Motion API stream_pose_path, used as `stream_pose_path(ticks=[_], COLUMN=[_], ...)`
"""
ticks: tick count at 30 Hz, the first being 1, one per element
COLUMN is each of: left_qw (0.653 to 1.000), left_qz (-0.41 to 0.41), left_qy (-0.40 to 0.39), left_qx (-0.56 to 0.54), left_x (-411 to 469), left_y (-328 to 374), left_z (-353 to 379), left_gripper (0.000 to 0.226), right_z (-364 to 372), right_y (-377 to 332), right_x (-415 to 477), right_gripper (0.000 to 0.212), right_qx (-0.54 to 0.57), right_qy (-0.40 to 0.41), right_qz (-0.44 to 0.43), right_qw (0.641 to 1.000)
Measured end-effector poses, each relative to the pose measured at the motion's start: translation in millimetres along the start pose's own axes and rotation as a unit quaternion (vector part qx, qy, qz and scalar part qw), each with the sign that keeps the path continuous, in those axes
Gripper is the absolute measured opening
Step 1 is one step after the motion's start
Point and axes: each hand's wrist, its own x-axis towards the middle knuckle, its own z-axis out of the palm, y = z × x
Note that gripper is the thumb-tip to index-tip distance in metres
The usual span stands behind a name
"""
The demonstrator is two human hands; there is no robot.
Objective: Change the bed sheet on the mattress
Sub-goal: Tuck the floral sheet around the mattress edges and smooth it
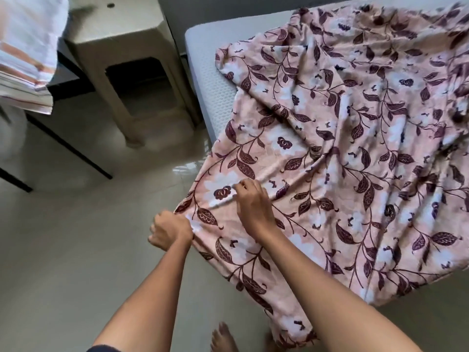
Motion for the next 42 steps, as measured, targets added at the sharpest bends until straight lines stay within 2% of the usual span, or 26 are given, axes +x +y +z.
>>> stream_pose_path(ticks=[2,5,8,9,11,12,13,15,17,18,20,22,23,25,27,30,32,34,36,38,40,41,42], left_qw=[0.996,0.988,0.984,0.981,0.973,0.967,0.960,0.946,0.937,0.932,0.921,0.909,0.905,0.889,0.862,0.836,0.853,0.873,0.897,0.912,0.904,0.878,0.832], left_qz=[-0.017,0.037,0.115,0.144,0.203,0.228,0.251,0.289,0.316,0.330,0.367,0.390,0.396,0.426,0.473,0.515,0.494,0.462,0.407,0.342,0.253,0.180,0.099], left_qy=[-0.053,-0.120,-0.117,-0.119,-0.111,-0.110,-0.110,-0.118,-0.127,-0.130,-0.129,-0.144,-0.157,-0.167,-0.179,-0.180,-0.163,-0.157,-0.157,-0.189,-0.296,-0.386,-0.481], left_qx=[0.063,0.087,0.067,0.057,0.008,-0.024,-0.054,-0.082,-0.080,-0.067,-0.031,-0.006,0.002,0.027,0.045,0.052,0.042,-0.007,-0.076,-0.125,-0.177,-0.220,-0.256], left_x=[15.6,27.0,41.6,45.0,60.0,69.2,76.8,93.3,105.4,109.1,117.8,123.1,123.8,122.5,119.8,119.9,129.7,139.1,152.7,176.4,199.8,208.2,215.7], left_y=[-7.0,5.2,45.6,60.2,98.9,119.7,136.8,168.9,199.4,211.2,237.3,260.3,270.0,285.9,292.9,287.6,286.5,291.4,305.3,325.3,343.2,351.1,356.6], left_z=[-4.3,-1.9,-3.7,-5.2,-8.2,-9.3,-10.5,-12.2,-15.3,-16.4,-15.6,-12.7,-10.9,-8.0,-3.5,1.2,1.8,-3.1,-12.5,-23.7,-32.5,-36.6,-38.8], left_gripper=[0.030,0.029,0.026,0.024,0.021,0.019,0.018,0.018,0.020,0.021,0.021,0.020,0.019,0.014,0.014,0.017,0.016,0.012,0.013,0.023,0.042,0.055,0.063], right_z=[1.1,5.2,14.4,18.7,27.0,28.9,32.8,36.9,35.7,33.9,29.4,17.5,10.6,0.3,-2.1,-1.9,-1.3,-6.0,-7.8,-6.1,-6.4,-6.2,-3.4], right_y=[-13.1,-25.9,-27.3,-25.9,-22.4,-22.7,-24.3,-28.2,-30.0,-28.6,-14.1,-0.9,4.7,18.9,31.4,35.2,33.0,24.2,7.2,-19.6,-46.5,-55.8,-63.5], right_x=[20.5,52.4,87.5,95.9,117.4,127.3,133.6,133.2,124.6,122.4,137.4,166.1,184.4,221.7,251.3,276.9,286.6,294.1,295.9,290.2,280.6,275.6,271.4], right_gripper=[0.032,0.044,0.050,0.046,0.015,0.006,0.007,0.013,0.014,0.022,0.027,0.014,0.009,0.018,0.028,0.046,0.032,0.019,0.013,0.012,0.016,0.017,0.019], right_qx=[-0.010,-0.050,-0.094,-0.110,-0.137,-0.132,-0.114,-0.048,0.015,0.035,0.054,0.088,0.124,0.184,0.179,0.122,0.071,0.076,0.157,0.264,0.399,0.444,0.471], right_qy=[-0.024,-0.041,-0.056,-0.053,-0.054,-0.046,-0.040,-0.029,-0.019,-0.012,0.012,0.060,0.078,0.115,0.100,0.019,0.000,0.001,0.001,-0.018,-0.059,-0.076,-0.088], right_qz=[-0.036,-0.086,-0.093,-0.093,-0.072,-0.054,-0.039,-0.009,-0.015,-0.006,0.051,0.145,0.202,0.298,0.347,0.366,0.361,0.372,0.382,0.365,0.363,0.369,0.379], right_qw=[0.999,0.994,0.990,0.988,0.986,0.989,0.992,0.998,1.000,0.999,0.997,0.984,0.968,0.929,0.915,0.923,0.930,0.925,0.911,0.893,0.840,0.813,0.792])
